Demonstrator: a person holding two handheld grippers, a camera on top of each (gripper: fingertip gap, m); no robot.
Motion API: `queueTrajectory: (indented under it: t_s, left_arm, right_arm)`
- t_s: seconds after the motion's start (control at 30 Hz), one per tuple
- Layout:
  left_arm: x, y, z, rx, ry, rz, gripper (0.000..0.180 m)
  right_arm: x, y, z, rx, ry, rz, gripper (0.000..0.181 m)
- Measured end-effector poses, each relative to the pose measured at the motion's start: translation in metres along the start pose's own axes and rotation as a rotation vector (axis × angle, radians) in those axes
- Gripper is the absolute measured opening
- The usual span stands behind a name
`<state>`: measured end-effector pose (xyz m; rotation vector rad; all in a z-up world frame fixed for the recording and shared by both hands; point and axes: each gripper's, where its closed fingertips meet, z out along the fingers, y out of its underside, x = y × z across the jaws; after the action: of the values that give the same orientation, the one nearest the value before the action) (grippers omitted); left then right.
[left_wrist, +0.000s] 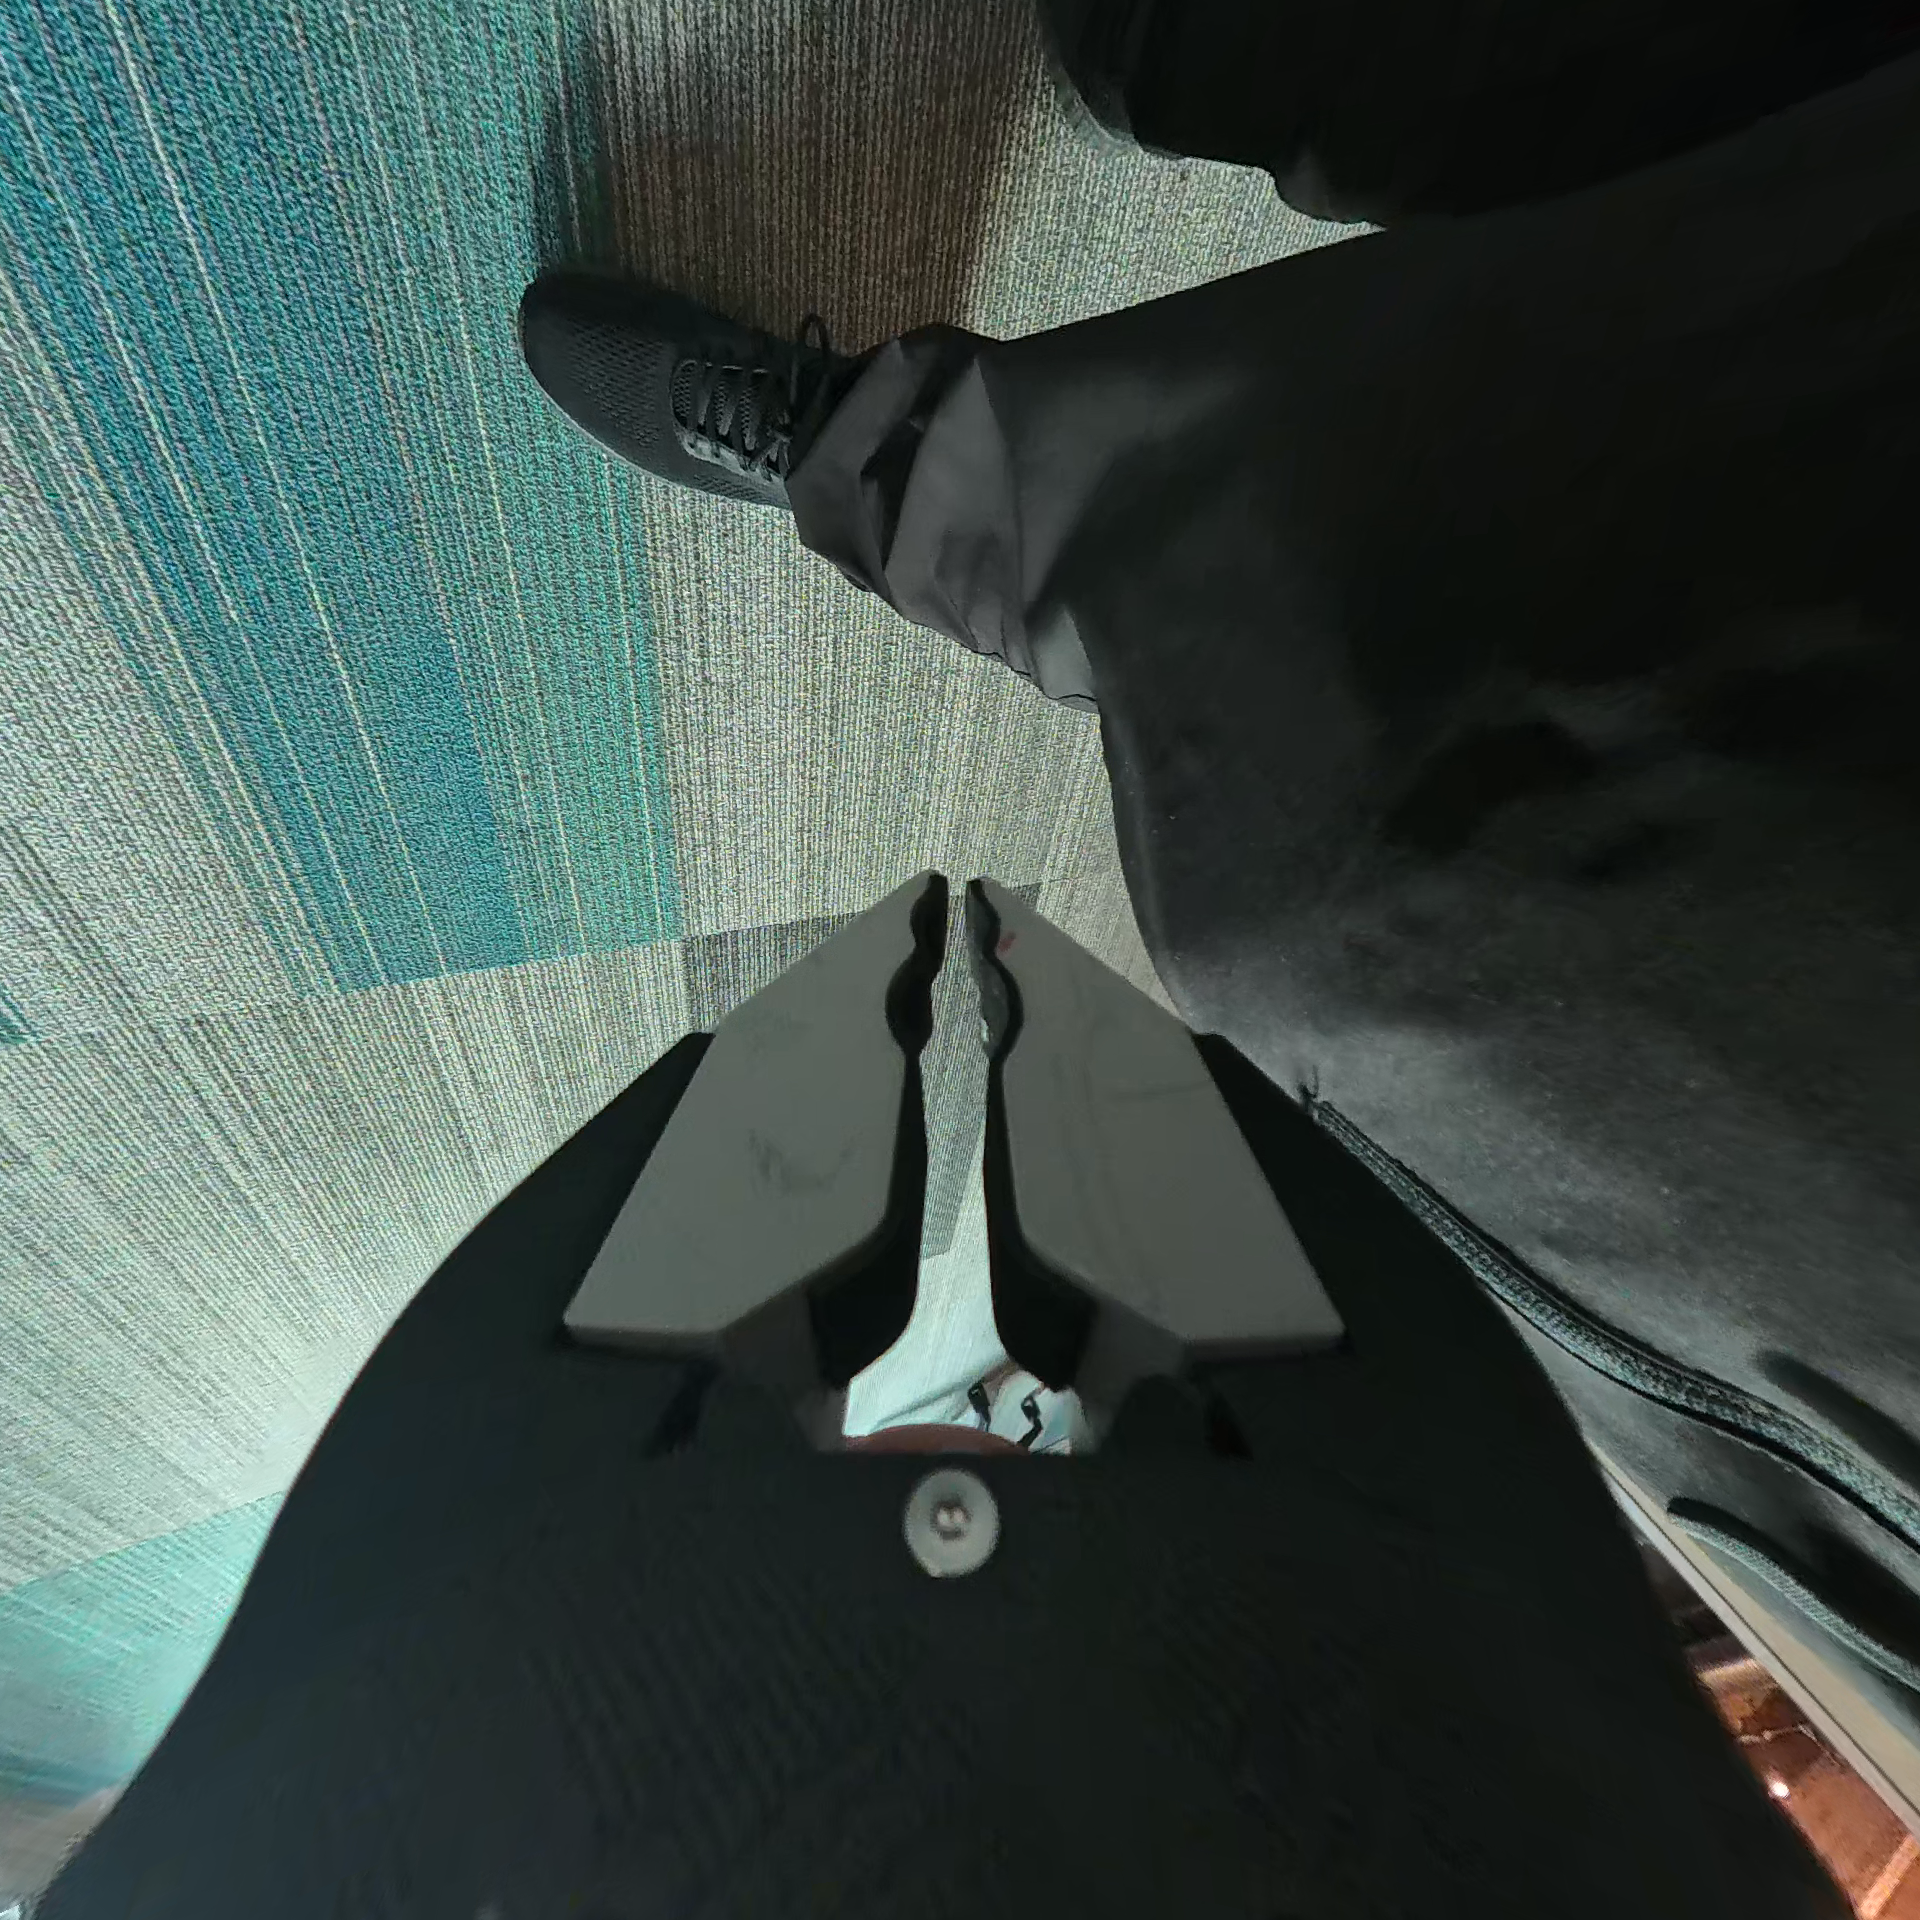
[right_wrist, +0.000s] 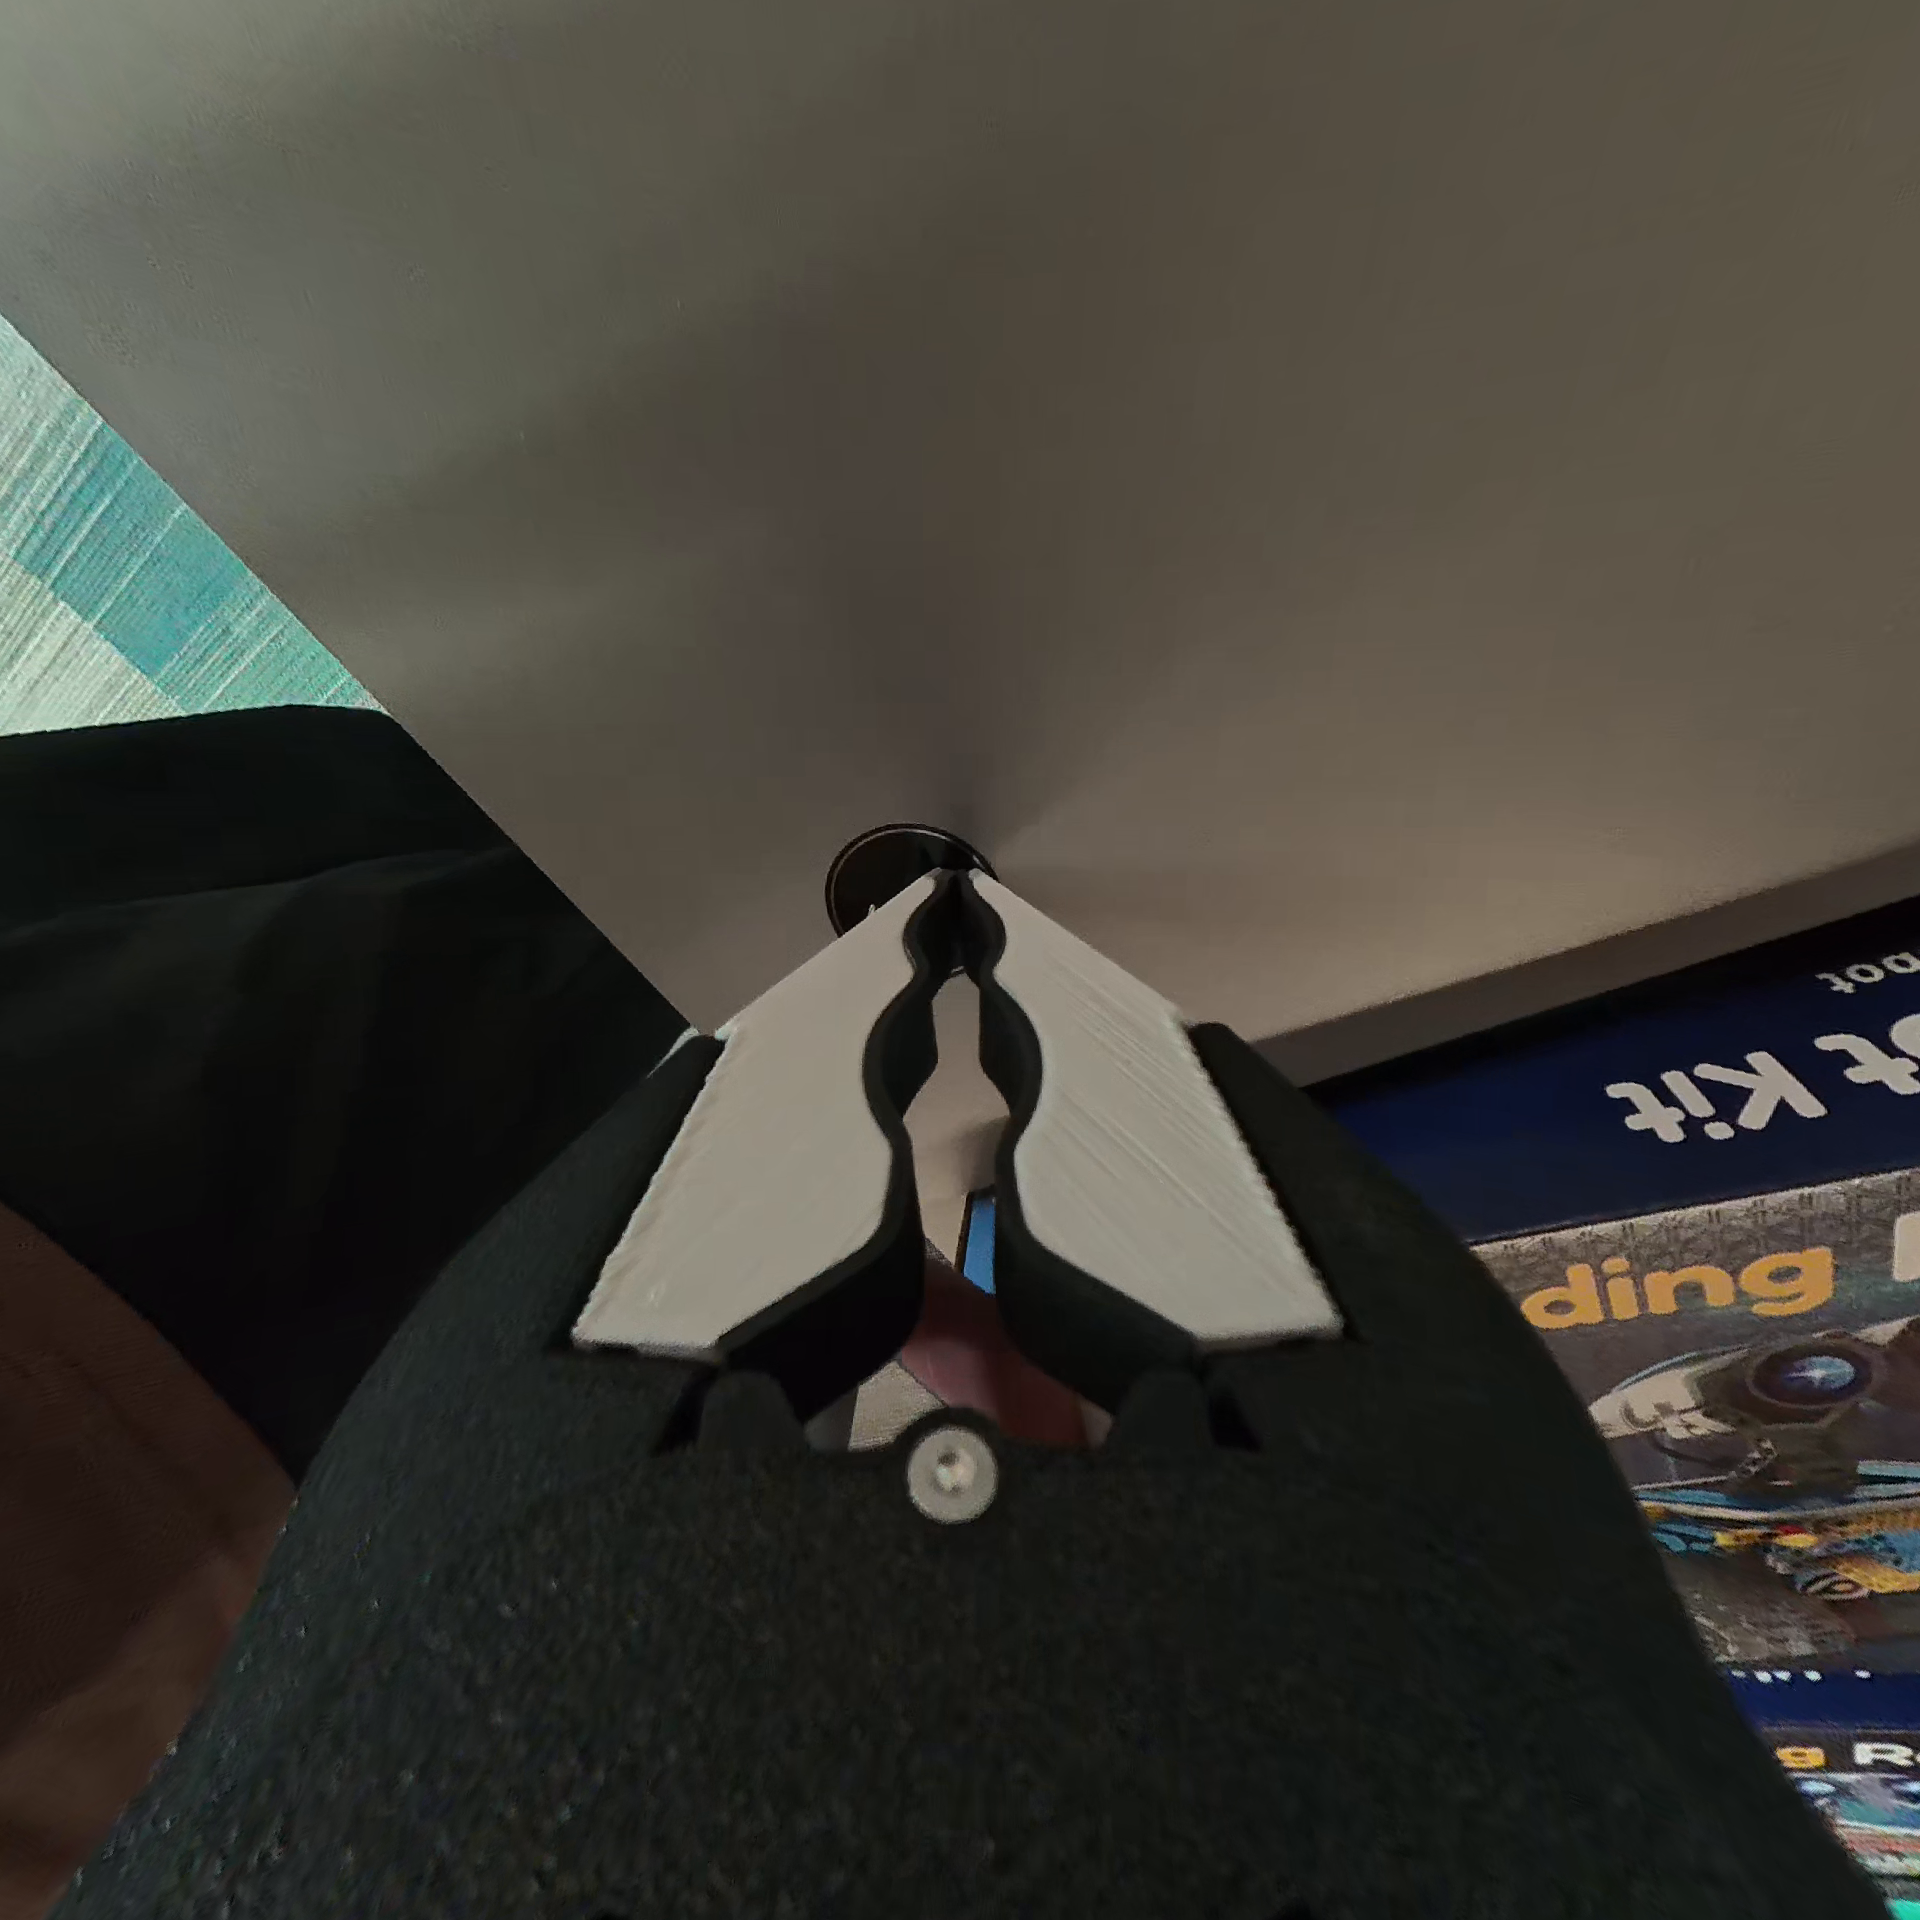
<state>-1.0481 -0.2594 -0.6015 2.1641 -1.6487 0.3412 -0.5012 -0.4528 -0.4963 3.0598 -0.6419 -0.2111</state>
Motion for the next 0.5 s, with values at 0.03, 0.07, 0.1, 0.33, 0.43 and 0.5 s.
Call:
queueTrajectory:
  t_s: [0.03, 0.07, 0.1, 0.33, 0.43, 0.5]
  left_arm:
    - [-0.001, 0.001, 0.0, 0.0, 0.0, -0.002, 0.002]
    - [-0.001, 0.002, 0.0, -0.001, 0.0, -0.003, 0.002]
    - [-0.002, 0.004, -0.001, 0.0, 0.001, -0.005, 0.002]
    - [-0.008, 0.019, -0.005, -0.003, -0.003, -0.06, 0.002]
    - [-0.009, 0.027, 0.0, -0.024, -0.003, -0.074, 0.002]
    - [-0.008, 0.03, 0.0, -0.026, -0.002, -0.077, 0.002]
  right_arm:
    - [0.0, 0.0, 0.0, -0.003, -0.006, 0.002, 0.0]
    - [0.0, 0.001, 0.0, -0.004, -0.012, 0.005, 0.0]
    - [0.0, 0.001, 0.0, -0.005, -0.015, 0.006, 0.0]
    - [-0.001, 0.001, -0.001, 0.003, -0.03, 0.0, 0.0]
    - [-0.001, 0.001, 0.0, 0.001, -0.041, -0.016, 0.0]
    - [-0.001, 0.001, 0.0, 0.028, -0.035, -0.037, 0.0]
